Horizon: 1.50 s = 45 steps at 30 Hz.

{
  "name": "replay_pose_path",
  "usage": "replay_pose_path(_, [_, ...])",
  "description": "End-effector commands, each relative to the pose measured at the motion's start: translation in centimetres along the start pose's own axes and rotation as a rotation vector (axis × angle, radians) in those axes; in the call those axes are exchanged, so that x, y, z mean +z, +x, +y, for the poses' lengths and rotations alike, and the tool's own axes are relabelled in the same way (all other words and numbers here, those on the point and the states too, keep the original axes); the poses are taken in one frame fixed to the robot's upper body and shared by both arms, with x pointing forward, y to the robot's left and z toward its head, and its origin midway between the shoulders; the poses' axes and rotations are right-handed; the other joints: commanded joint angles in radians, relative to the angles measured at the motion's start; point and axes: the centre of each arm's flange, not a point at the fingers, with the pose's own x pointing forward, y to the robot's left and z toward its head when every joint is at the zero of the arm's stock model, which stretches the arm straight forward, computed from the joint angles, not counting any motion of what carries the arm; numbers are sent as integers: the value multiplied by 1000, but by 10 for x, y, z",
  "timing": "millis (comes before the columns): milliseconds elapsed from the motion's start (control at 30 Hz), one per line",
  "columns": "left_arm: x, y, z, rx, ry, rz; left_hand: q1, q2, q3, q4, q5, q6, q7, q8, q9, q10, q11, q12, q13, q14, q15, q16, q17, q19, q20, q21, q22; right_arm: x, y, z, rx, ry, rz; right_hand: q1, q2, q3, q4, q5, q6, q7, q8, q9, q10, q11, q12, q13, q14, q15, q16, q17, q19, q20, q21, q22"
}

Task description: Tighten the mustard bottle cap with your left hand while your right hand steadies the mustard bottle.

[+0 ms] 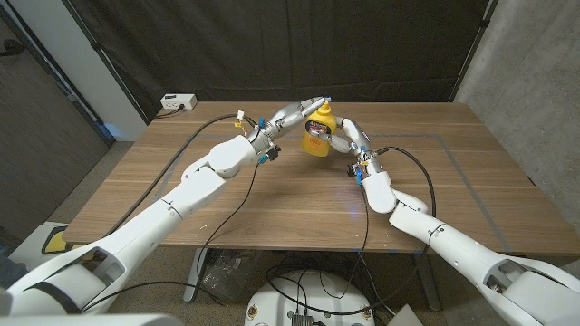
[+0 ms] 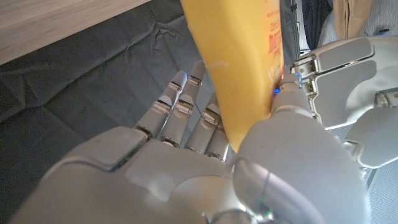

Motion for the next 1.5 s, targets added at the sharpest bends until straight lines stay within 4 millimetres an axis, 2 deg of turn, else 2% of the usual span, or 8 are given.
replay_pose_path(33, [2, 2, 5, 13, 10, 7, 5, 5, 2, 2, -1, 4, 4, 6, 3, 1, 2, 0, 2, 4, -4, 0, 2, -82, 1, 5, 2, -1, -1, -2, -7, -15, 0, 67, 75, 49, 46, 3, 36, -30, 2, 2, 9, -3, 5, 4, 10, -92, -3, 2, 5, -49, -1, 1])
replay_pose_path(267, [0, -24, 10, 83, 4, 47, 5, 6, 2, 2, -1, 3, 5, 6, 3, 0, 4, 0, 2, 4, -3, 0, 2, -82, 3, 5, 2, -1, -2, -3, -6, -17, 4, 67, 75, 50, 45, 2, 36, -30, 2, 2, 9, -3, 5, 4, 10, -92, -3, 2, 5, -49, -1, 1])
replay_pose_path(367, [1, -36, 13, 116, 6, 68, 7, 8, 2, 6, -3, -6, 6, 2, 3, 8, 70, 3, 3, 29, 82, 7, 3, -75, 22, 8, 2, -1, -2, -3, -3, -18, 3, 67, 75, 50, 45, 2, 37, -29, 2, 2, 9, -3, 4, 4, 11, -92, -3, 3, 5, -49, -1, 1])
replay_pose_path(467, [3, -46, 14, 143, 10, 79, 8, 9, 3, 6, -4, -10, 14, 1, 4, 13, 87, 4, 3, 45, 103, 11, 2, -62, 34, 13, 2, -1, -2, -2, -2, -18, 3, 67, 74, 50, 45, 2, 38, -29, 2, 2, 9, -3, 4, 4, 11, -92, -3, 2, 5, -49, -1, 1])
replay_pose_path(700, [7, -60, 9, 175, 16, 79, 10, 9, 3, 6, -4, -8, 9, 2, 4, 10, 81, 2, 2, 38, 94, 6, 2, -62, 40, 12, 2, -1, 0, 1, 7, -20, 4, 68, 74, 50, 45, 2, 37, -29, 0, 2, 10, -3, 3, 4, 10, -93, -3, 2, 4, -49, -2, 1])
replay_pose_path(967, [0, -67, 1, 173, -27, 94, 12, 9, 3, 7, -5, -9, 0, 3, 4, -4, 27, -3, 3, 23, 79, -1, 3, -67, 44, 9, 2, 3, 2, 5, 32, -76, 1, 67, 73, 50, 45, 2, 35, -29, -2, 3, 10, -3, 2, 5, 11, -92, -3, 2, 4, -49, -2, 1])
replay_pose_path(1167, [-2, -67, -2, 167, -35, 103, 15, 9, 4, 7, -5, 6, 2, 8, 4, 16, 62, 4, 3, 52, 68, 8, 2, -54, 33, 14, 2, 4, 3, 9, 45, -90, 2, 66, 71, 49, 45, 1, 31, -29, -5, 3, 9, -2, 1, 4, 9, -92, -4, 2, 3, -49, -3, 1])
replay_pose_path(1500, [-3, -63, -4, 152, -37, 98, 17, 8, 4, 7, -6, 12, 11, 10, 3, 19, 67, 4, 3, 55, 70, 7, 1, -54, 35, 13, 2, 5, 5, 10, 52, -92, 6, 63, 71, 48, 47, 0, 33, -29, -6, 3, 8, -2, -1, 4, 9, -92, -4, 3, 2, -49, -4, 1])
